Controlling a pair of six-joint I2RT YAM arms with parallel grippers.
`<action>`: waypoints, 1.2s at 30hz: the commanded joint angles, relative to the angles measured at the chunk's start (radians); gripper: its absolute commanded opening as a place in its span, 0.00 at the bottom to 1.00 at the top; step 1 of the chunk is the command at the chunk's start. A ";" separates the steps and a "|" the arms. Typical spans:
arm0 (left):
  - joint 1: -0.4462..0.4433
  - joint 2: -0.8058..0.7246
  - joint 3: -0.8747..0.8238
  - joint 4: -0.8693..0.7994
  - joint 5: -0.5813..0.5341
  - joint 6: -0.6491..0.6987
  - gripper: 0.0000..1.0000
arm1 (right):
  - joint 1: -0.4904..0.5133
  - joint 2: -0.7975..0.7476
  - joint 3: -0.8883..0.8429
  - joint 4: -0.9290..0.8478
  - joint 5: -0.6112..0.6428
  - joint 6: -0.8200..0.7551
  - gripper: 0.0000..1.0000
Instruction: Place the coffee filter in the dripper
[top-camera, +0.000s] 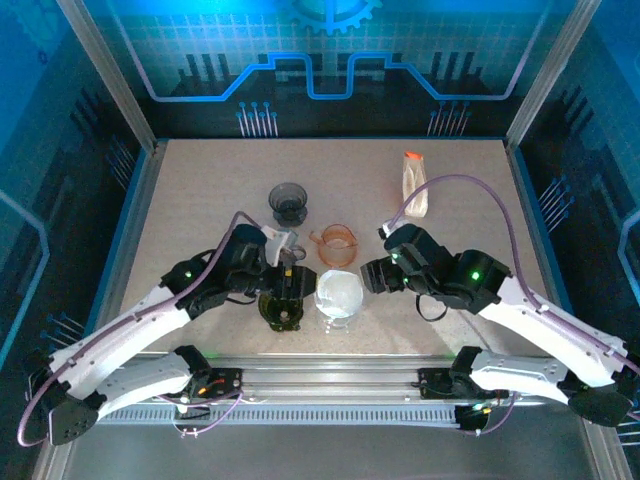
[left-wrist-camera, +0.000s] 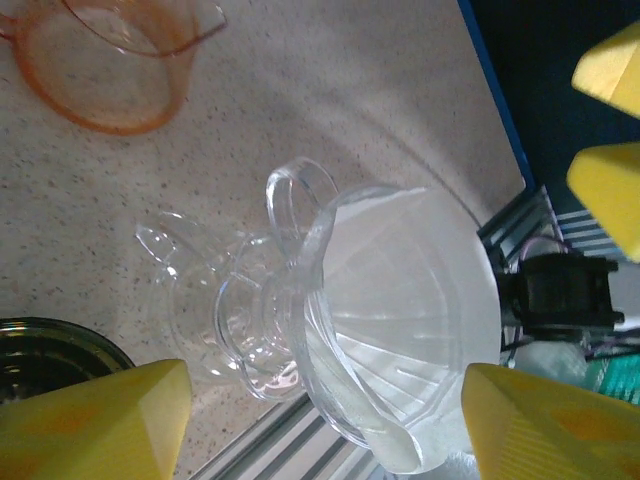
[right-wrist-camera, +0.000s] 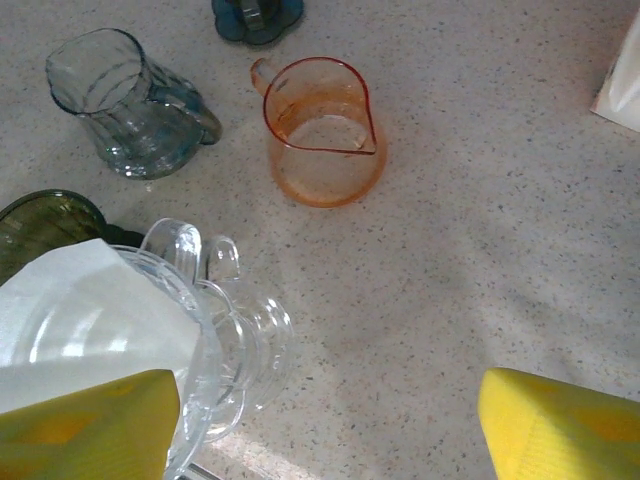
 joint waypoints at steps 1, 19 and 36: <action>0.013 -0.045 0.012 -0.046 -0.111 -0.019 0.65 | -0.012 -0.024 -0.018 -0.008 0.059 0.041 0.79; 0.262 -0.024 -0.151 -0.122 -0.099 -0.056 0.67 | -0.223 -0.098 -0.243 -0.006 -0.134 0.094 0.77; 0.262 0.048 -0.172 -0.130 -0.104 -0.097 0.72 | -0.261 -0.050 -0.506 0.153 -0.422 0.066 0.73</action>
